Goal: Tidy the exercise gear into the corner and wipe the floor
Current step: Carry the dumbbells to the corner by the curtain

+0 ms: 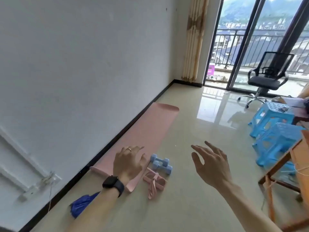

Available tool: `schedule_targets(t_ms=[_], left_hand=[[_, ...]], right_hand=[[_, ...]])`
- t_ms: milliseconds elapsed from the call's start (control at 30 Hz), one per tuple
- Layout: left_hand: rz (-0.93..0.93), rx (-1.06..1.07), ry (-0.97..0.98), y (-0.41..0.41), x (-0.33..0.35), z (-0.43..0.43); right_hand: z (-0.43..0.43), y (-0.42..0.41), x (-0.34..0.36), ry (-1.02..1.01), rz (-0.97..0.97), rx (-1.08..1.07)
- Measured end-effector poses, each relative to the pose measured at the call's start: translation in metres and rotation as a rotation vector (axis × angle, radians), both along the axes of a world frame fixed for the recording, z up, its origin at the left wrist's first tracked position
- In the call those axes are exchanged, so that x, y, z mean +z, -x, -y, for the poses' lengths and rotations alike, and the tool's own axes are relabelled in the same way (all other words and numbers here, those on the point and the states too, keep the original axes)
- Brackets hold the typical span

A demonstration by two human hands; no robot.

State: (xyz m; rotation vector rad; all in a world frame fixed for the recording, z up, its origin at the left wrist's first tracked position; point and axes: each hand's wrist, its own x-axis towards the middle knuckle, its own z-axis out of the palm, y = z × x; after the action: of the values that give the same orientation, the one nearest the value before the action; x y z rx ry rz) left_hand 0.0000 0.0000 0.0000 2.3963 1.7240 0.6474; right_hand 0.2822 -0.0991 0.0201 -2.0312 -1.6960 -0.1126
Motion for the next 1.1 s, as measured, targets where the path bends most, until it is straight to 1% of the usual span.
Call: schedule_targets(t_ms=[67, 133, 200, 300, 433, 567, 767, 867, 1000, 1100], left_hand=[[0.01, -0.004, 0.059, -0.011, -0.013, -0.025], [-0.018, -0.006, 0.115, -0.022, -0.031, -0.05], [-0.035, -0.011, 0.179, -0.034, -0.044, -0.076], [-0.052, -0.012, 0.224, -0.049, -0.06, -0.117], [-0.069, -0.008, 0.274, -0.077, -0.077, -0.167], [-0.082, 0.05, 0.35, -0.109, -0.101, -0.21], [-0.068, 0.179, 0.453, -0.169, -0.141, -0.264], [-0.056, 0.314, 0.518, -0.199, -0.154, -0.283], [0.065, 0.455, 0.572, -0.234, -0.163, -0.302], [0.085, 0.555, 0.609, -0.249, -0.171, -0.317]], right_hand=[[-0.026, -0.006, -0.012, 0.11, -0.032, -0.018], [-0.054, -0.011, -0.027, 0.199, -0.045, -0.041], [-0.08, -0.017, -0.038, 0.26, -0.048, -0.044], [-0.12, -0.029, -0.055, 0.356, -0.066, -0.05], [-0.169, -0.052, -0.078, 0.443, -0.098, -0.065], [-0.219, -0.082, -0.099, 0.52, -0.097, -0.047], [-0.305, -0.145, -0.148, 0.659, -0.09, 0.101], [-0.349, -0.177, -0.162, 0.748, -0.07, 0.217], [-0.408, -0.207, -0.169, 0.817, -0.002, 0.385], [-0.453, -0.219, -0.172, 0.855, 0.03, 0.487]])
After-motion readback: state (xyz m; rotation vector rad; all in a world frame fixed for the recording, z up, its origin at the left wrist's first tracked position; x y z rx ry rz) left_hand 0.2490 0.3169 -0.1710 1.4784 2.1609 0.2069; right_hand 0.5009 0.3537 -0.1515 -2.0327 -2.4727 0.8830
